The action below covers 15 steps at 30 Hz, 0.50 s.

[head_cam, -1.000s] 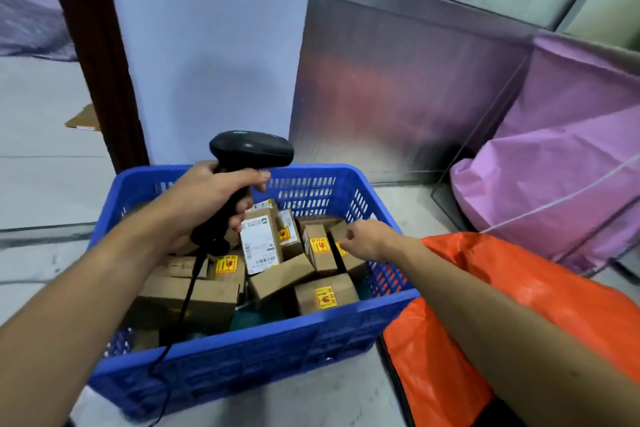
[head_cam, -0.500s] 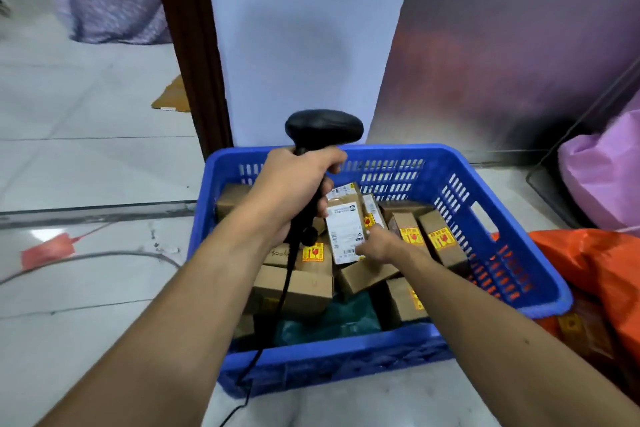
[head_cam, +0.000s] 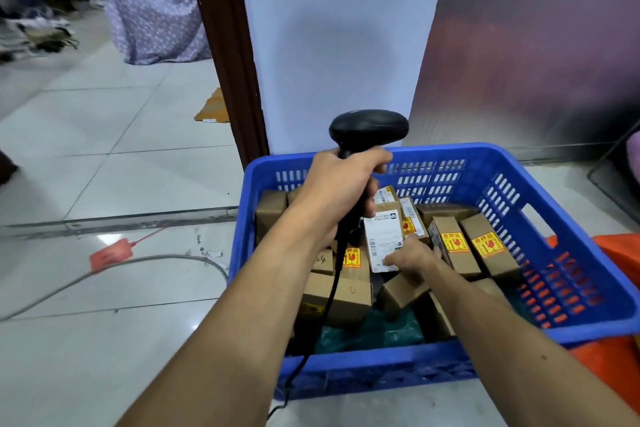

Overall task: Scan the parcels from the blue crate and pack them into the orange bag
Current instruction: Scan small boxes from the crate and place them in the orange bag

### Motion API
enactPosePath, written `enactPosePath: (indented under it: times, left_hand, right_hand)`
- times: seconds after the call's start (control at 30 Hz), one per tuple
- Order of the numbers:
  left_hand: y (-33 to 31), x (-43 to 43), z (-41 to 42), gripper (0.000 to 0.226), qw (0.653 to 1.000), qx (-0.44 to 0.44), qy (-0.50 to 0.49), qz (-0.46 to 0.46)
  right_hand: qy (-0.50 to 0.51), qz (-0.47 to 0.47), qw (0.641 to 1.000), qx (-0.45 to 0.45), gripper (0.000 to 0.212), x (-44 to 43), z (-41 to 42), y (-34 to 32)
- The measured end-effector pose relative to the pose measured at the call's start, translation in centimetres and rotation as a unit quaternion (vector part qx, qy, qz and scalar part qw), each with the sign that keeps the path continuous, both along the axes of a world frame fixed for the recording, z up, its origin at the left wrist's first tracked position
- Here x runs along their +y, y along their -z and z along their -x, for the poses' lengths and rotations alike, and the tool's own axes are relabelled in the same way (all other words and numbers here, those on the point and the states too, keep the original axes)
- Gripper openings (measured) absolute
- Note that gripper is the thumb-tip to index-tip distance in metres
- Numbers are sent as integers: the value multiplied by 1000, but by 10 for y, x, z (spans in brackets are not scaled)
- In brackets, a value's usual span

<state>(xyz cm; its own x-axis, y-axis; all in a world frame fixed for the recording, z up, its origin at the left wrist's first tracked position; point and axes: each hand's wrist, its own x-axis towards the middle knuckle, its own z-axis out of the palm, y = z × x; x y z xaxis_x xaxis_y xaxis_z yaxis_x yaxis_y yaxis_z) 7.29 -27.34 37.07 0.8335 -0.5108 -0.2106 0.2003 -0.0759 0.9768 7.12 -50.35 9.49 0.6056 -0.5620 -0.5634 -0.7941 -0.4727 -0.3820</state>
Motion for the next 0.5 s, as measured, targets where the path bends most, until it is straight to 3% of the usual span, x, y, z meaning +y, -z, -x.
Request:
enactPosePath:
  times: [0.13, 0.27, 0.5]
  left_hand:
    - [2, 3, 0, 18, 1000, -1, 2, -4]
    - [4, 7, -1, 25, 999, -16, 13, -29]
    - [2, 11, 16, 30, 996, -39, 69, -35]
  right_hand:
    - [13, 0, 999, -50, 51, 19, 12, -35]
    - [37, -47, 989, -134, 57, 8, 18, -74]
    - [15, 25, 974, -224, 57, -32, 84, -178]
